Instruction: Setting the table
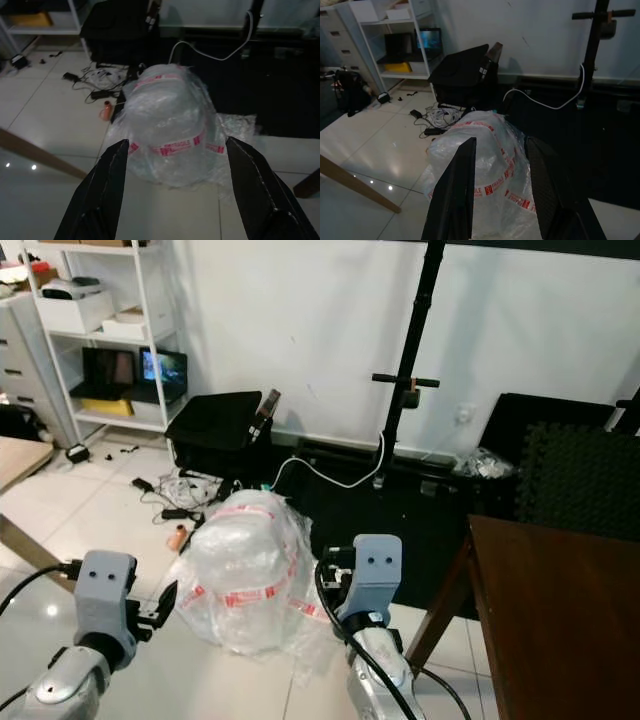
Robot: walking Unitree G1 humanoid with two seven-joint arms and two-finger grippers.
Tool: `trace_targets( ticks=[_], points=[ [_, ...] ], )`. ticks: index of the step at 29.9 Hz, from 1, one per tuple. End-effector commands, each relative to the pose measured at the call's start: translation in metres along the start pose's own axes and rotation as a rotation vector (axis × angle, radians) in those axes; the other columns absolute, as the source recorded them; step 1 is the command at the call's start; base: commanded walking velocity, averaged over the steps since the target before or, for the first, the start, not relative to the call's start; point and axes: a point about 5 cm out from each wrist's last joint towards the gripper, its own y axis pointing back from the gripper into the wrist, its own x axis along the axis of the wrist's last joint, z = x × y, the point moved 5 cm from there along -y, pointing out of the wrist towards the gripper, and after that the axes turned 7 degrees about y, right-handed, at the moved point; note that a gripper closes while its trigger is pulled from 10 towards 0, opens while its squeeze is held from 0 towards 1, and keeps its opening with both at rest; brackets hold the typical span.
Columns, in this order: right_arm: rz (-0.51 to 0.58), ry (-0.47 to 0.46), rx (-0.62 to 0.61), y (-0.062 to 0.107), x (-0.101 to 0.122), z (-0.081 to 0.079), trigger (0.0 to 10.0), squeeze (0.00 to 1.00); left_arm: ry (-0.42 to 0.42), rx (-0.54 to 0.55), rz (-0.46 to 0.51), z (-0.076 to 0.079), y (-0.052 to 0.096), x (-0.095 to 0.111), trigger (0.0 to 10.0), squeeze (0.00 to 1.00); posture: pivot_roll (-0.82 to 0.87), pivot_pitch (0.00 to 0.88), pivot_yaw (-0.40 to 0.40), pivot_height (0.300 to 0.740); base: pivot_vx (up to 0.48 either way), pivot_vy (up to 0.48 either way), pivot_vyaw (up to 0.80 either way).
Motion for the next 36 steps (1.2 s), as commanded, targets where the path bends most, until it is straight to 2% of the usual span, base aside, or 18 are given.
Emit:
trace_targets(
  ticks=[1, 4, 10, 30, 36],
  points=[
    [-0.015, -0.002, 0.001, 0.002, -0.0045, -0.0009, 10.0, 0.0, -0.012, 0.032, -0.023, -0.0083, 0.0009, -0.0074, 10.0, 0.0, 0.04, 0.13, 0.067, 0.74, 0.48, 0.0, 0.0],
    [-0.013, 0.005, 0.006, 0.0023, -0.0042, -0.0014, 10.0, 0.0, -0.013, 0.032, -0.021, -0.0082, 0.001, -0.0069, 10.0, 0.0, 0.04, 0.132, 0.067, 0.74, 0.48, 0.0, 0.0],
    [-0.009, 0.038, 0.026, 0.0024, -0.0035, -0.0036, 10.0, 0.0, -0.013, 0.032, -0.019, -0.0074, 0.0017, -0.0068, 10.0, 0.0, 0.04, 0.133, 0.066, 0.74, 0.48, 0.0, 0.8],
    [-0.005, 0.023, 0.027, 0.002, -0.0032, -0.0047, 10.0, 0.0, -0.026, 0.032, -0.013, -0.008, 0.0009, -0.0061, 10.0, 0.0, 0.04, 0.13, 0.07, 0.74, 0.48, 0.0, 0.8],
    [0.002, -0.014, 0.041, 0.0022, -0.0027, -0.0074, 10.0, 0.0, -0.038, 0.031, -0.008, -0.0077, 0.0008, -0.0054, 10.0, 0.0, 0.04, 0.128, 0.072, 0.74, 0.48, 0.0, 0.8]
  ],
)
